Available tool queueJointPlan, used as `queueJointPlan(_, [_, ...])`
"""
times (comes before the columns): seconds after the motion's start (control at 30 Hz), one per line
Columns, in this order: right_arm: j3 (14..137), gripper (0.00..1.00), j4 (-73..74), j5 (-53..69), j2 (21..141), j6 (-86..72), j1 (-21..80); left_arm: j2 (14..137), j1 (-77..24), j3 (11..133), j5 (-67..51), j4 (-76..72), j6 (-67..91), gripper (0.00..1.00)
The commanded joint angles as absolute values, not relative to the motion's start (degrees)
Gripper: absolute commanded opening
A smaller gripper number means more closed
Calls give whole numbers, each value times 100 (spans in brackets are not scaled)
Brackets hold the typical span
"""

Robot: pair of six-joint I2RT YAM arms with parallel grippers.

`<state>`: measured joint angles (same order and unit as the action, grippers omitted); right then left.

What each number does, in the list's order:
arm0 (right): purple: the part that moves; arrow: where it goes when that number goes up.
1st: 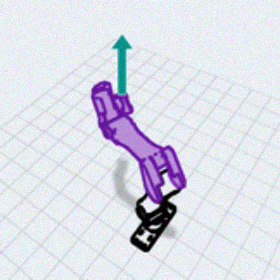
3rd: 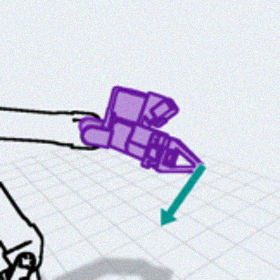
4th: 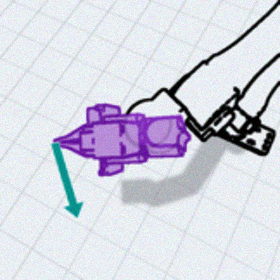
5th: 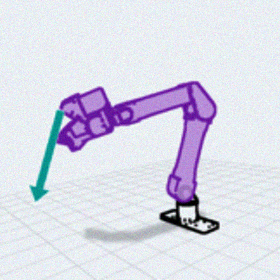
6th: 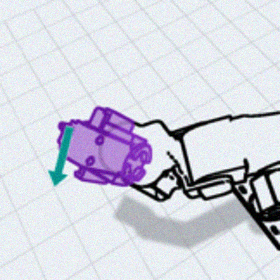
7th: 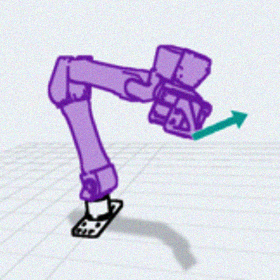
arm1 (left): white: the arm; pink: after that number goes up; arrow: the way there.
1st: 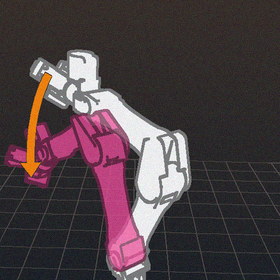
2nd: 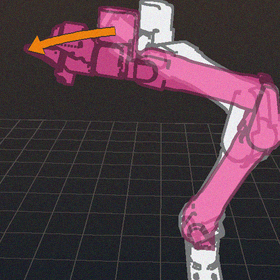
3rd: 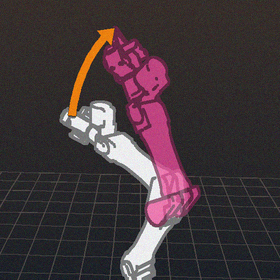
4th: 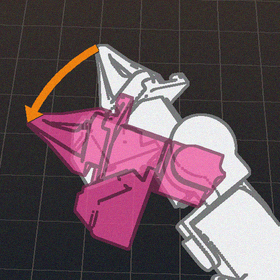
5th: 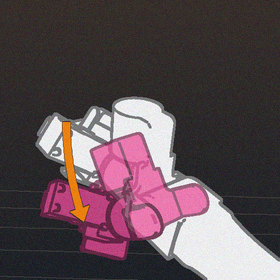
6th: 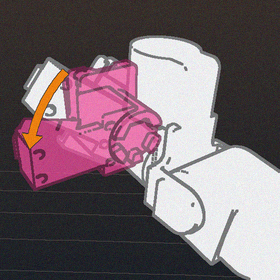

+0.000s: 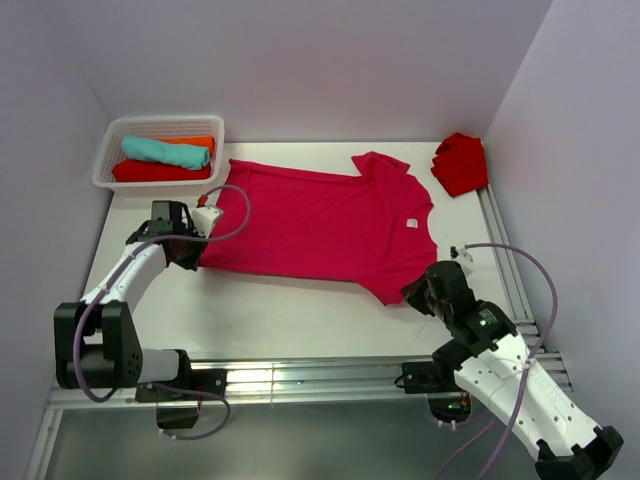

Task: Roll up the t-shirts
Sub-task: Fold the tshirt

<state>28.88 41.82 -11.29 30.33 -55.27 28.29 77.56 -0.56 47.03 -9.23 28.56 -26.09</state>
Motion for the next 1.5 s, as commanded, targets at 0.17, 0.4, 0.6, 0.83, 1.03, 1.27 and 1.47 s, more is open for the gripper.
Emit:
queueJointPlan(0.17, [3401, 0, 5018, -1257, 2549, -5678, 3067, 6821, -18, 4448, -809, 3419, -2874, 0])
queueJointPlan(0.4, [3726, 0, 5054, -1388, 2812, -5494, 3182, 6319, -18, 4359, -712, 3604, -2909, 0])
queueJointPlan(0.6, [4473, 0, 4773, -1731, 4103, -4967, 3173, 6653, -96, 4921, -633, 3604, -2672, 0])
queueJointPlan(0.83, [5062, 0, 3983, -1275, 5684, -4079, 2437, 7636, -404, 5712, -466, 3367, -2347, 0])
queueJointPlan(1.03, [5282, 0, 3411, -791, 6590, -3534, 1689, 8665, -510, 6458, -264, 3147, -2101, 0])
queueJointPlan(1.27, [5914, 0, 3208, -721, 7768, -3173, 1450, 9930, -527, 7285, -26, 2980, -1925, 0])
queueJointPlan(1.47, [6398, 0, 3199, -870, 8481, -3085, 1371, 10537, -527, 7743, -26, 2909, -1846, 0])
